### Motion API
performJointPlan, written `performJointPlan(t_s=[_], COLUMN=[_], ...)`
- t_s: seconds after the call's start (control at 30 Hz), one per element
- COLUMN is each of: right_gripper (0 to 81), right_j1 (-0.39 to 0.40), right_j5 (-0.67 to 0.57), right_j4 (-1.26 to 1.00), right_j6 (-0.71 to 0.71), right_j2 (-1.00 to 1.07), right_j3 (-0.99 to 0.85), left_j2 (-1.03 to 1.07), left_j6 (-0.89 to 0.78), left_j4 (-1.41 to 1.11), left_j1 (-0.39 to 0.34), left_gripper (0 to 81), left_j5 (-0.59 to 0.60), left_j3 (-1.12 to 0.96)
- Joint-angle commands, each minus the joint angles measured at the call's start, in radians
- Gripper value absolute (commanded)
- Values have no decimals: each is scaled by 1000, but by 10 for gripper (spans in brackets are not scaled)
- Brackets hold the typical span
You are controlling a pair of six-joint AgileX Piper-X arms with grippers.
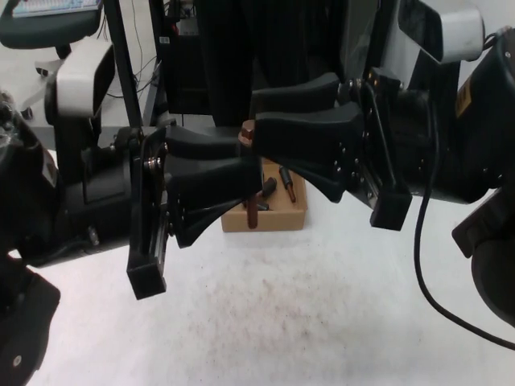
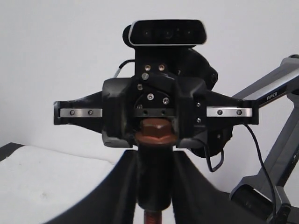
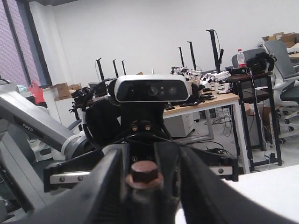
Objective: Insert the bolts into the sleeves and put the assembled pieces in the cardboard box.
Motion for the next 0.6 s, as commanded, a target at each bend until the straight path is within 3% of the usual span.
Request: performJointPlan(t_s=[0.0, 0.37, 0.57], right_gripper=[375, 375, 375], right_j1=[-6, -55, -115], right_j5=[8, 144, 102], right_j4=[3, -151, -200], right_j6=[-3, 36, 151], right_j2=[-1, -1, -1], right_j3=[-1, -1, -1], left_j2=[-10, -10, -10], left_j6=[-17, -67, -70], left_j4=[-22, -22, -22], left_j1=[3, 3, 3], left_gripper=[3, 3, 3], left_j5=[15, 62, 68], left_j3=[-14, -14, -14])
